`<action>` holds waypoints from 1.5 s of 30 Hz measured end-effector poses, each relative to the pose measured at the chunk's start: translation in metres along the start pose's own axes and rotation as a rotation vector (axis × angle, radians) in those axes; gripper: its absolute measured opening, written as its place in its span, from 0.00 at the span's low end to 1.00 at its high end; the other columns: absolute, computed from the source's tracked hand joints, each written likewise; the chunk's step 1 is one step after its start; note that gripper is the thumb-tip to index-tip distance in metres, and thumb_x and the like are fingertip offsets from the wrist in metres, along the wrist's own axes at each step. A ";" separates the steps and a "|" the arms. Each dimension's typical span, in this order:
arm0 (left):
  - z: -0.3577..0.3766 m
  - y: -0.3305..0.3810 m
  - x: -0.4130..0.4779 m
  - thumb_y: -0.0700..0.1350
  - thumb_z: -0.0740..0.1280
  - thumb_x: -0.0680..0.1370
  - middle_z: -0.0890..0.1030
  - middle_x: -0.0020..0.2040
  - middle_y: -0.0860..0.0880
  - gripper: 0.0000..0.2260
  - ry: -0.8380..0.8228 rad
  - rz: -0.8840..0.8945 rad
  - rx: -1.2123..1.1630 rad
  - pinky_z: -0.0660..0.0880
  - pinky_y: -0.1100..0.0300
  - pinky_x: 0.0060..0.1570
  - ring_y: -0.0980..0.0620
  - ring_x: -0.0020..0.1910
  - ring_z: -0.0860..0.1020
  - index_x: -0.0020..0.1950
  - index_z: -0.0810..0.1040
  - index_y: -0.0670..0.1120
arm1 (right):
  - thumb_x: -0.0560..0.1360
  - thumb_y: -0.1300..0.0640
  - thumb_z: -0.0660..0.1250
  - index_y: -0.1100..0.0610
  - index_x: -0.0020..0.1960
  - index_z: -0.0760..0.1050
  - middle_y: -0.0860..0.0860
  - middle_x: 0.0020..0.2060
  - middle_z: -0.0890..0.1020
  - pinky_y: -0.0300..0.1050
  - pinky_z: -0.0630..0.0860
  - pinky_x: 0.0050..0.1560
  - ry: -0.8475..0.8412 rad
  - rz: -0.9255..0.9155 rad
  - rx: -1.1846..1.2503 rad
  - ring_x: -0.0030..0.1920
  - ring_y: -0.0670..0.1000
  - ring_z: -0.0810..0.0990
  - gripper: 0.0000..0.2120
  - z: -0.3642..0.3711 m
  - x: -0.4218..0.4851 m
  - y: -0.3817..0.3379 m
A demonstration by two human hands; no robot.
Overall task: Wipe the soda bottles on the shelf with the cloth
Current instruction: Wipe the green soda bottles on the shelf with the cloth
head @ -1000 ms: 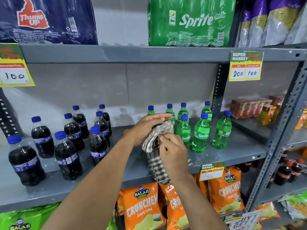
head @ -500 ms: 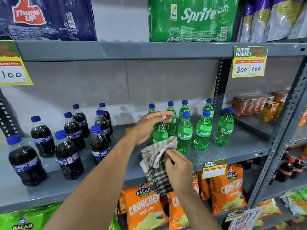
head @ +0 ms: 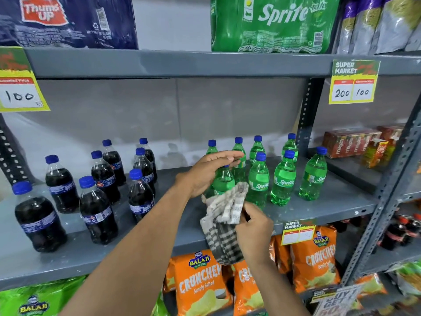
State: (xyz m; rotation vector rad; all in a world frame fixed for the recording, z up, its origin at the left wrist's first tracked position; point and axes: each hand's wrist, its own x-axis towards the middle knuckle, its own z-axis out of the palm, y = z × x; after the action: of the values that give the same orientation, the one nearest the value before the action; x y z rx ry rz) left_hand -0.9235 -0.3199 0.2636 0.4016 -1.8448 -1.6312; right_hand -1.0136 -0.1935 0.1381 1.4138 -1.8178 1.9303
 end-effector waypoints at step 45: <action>-0.002 0.014 -0.002 0.36 0.58 0.84 0.79 0.69 0.39 0.15 -0.034 -0.020 0.158 0.61 0.46 0.78 0.45 0.70 0.76 0.69 0.76 0.36 | 0.71 0.71 0.74 0.61 0.45 0.85 0.50 0.38 0.80 0.40 0.74 0.40 -0.163 -0.157 -0.234 0.40 0.51 0.79 0.07 0.012 -0.012 -0.026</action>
State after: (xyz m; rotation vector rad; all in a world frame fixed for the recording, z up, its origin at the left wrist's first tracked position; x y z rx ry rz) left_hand -0.9177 -0.3177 0.2766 0.4644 -2.0088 -1.5191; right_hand -0.9838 -0.1906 0.1468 1.6168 -1.8637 1.5125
